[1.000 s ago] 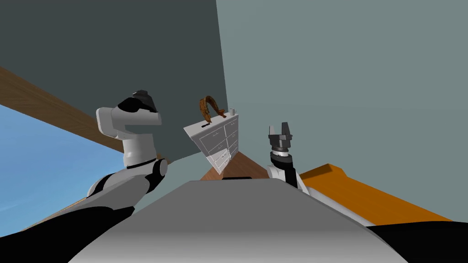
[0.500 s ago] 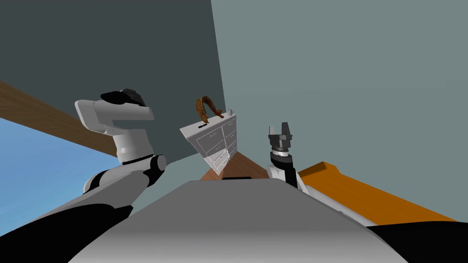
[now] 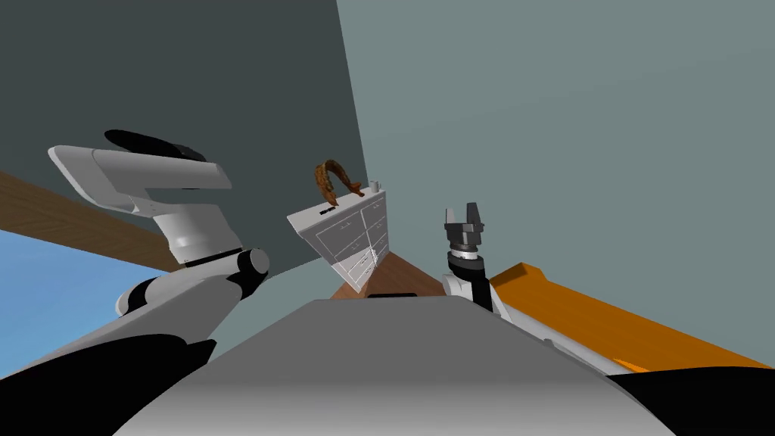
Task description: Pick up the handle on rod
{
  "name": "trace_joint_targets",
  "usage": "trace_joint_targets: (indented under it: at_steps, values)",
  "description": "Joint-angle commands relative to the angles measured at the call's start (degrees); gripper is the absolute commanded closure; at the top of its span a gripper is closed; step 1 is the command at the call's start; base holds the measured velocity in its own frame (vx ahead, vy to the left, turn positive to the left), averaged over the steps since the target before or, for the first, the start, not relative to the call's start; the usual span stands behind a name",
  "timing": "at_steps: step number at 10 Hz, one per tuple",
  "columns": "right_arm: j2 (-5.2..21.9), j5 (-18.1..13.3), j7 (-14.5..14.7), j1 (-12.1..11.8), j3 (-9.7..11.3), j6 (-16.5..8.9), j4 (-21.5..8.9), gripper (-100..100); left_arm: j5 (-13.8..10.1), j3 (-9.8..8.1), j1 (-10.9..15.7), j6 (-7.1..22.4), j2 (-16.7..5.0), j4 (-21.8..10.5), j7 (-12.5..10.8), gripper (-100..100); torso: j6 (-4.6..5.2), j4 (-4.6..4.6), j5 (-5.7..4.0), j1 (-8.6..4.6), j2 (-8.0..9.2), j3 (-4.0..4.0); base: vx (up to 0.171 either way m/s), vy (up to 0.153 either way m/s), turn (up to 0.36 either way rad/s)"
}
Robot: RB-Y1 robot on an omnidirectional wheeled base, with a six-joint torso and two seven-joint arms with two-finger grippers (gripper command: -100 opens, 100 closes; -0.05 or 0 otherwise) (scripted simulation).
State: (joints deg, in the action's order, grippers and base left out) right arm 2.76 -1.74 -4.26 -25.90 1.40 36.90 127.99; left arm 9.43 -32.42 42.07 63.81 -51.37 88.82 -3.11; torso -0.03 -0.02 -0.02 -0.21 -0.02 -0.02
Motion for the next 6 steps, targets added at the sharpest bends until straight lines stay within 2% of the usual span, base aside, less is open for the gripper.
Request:
trace_joint_targets:
  at_steps: [1, 2, 3, 4, 5, 6]
  values:
    - [0.0, 0.0, 0.0, 0.0, 0.0, 0.0, 0.0, 0, 0.3, -0.07, 0.6, 1.7, -0.2, -0.9, -0.1, -100, 0.0, 0.0, 0.0, 0.0, 0.0, 0.0, 0.011, -0.019, 0.015]
    - [0.0, 0.0, 0.0, 0.0, 0.0, 0.0, 0.0, 0, 1.1, -1.8, 3.1, 4.2, -1.7, -3.1, -0.3, -100, -0.01, 0.0, 0.02, 0.09, 0.01, 0.0, 0.019, -0.042, -0.152]
    - [0.0, 0.0, 0.0, 0.0, 0.0, 0.0, 0.0, 0, 1.1, -1.8, 3.1, 5.8, -1.7, -4.3, -0.3, -100, 0.04, 0.0, 0.0, 0.02, -0.02, -0.01, 0.02, -0.046, -0.08]
    - [0.0, 0.0, 0.0, 0.0, 0.0, 0.0, 0.0, 0, 1.8, -3.49, 5.5, 7.8, -3.1, -5.9, -0.5, -100, 0.0, -0.01, 0.01, 0.02, -0.03, -0.02, 0.022, -0.074, -0.14]
    - [0.0, 0.0, 0.0, 0.0, 0.0, 0.0, 0.0, 0, 1.8, -3.49, 5.5, 9.8, -3.1, -6.8, -0.5, -100, 0.03, -0.01, -0.02, -0.09, -0.03, -0.02, 0.02, -0.06, -0.076]
    - [0.0, 0.0, 0.0, 0.0, 0.0, 0.0, 0.0, 0, 1.8, -3.49, 5.5, 9.8, -3.1, -7.6, -0.5, -100, 0.0, -0.01, -0.01, -0.04, -0.03, -0.02, 0.009, -0.028, 0.005]
